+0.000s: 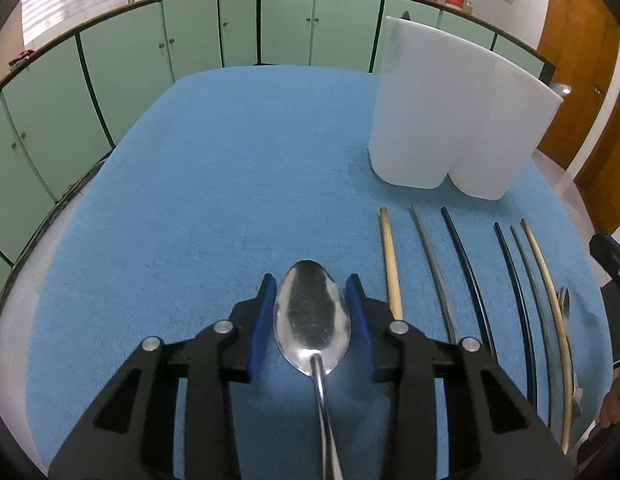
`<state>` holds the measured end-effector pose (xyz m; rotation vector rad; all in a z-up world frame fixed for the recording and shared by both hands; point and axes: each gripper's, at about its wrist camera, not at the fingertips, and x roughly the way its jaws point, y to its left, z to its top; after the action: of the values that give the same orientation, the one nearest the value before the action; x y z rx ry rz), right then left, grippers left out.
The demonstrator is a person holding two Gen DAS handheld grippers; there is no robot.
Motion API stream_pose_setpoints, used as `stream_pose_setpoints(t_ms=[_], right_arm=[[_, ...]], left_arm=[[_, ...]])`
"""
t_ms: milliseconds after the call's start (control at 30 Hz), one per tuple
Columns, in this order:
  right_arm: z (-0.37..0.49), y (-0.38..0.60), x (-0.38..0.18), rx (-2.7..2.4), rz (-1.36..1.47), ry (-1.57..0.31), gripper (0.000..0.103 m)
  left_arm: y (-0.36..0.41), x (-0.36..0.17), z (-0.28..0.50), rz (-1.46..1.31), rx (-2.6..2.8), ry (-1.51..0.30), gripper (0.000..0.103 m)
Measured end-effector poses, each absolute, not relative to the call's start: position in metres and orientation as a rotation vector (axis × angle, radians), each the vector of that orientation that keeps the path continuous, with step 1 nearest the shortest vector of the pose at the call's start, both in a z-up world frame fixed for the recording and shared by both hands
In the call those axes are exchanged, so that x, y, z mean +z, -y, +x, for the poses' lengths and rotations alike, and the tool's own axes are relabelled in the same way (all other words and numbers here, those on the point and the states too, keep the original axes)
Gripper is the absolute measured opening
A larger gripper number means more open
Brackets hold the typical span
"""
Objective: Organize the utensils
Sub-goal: 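Grasp the large silver spoon with the left tool while the right tool grasps the decorated spoon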
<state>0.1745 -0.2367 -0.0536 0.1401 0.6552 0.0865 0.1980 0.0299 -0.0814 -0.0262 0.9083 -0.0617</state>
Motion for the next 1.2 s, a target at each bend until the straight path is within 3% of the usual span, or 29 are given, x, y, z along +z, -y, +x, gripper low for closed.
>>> stream_pose_setpoints(t_ms=[167, 567, 1200], right_arm=[[0.172, 0.241, -0.067, 0.075, 0.098, -0.739, 0.054], [0.146, 0.236, -0.079, 0.143, 0.021, -0.807, 0.034], [0.168, 0.217, -0.09, 0.139, -0.045, -0.85, 0.028]], left_arm=[[-0.027, -0.082, 0.189, -0.018, -0.075, -0.899, 0.035], [-0.027, -0.077, 0.198, -0.026, -0.088, -0.896, 0.035], [-0.027, -0.076, 0.191, -0.022, -0.095, -0.876, 0.034]])
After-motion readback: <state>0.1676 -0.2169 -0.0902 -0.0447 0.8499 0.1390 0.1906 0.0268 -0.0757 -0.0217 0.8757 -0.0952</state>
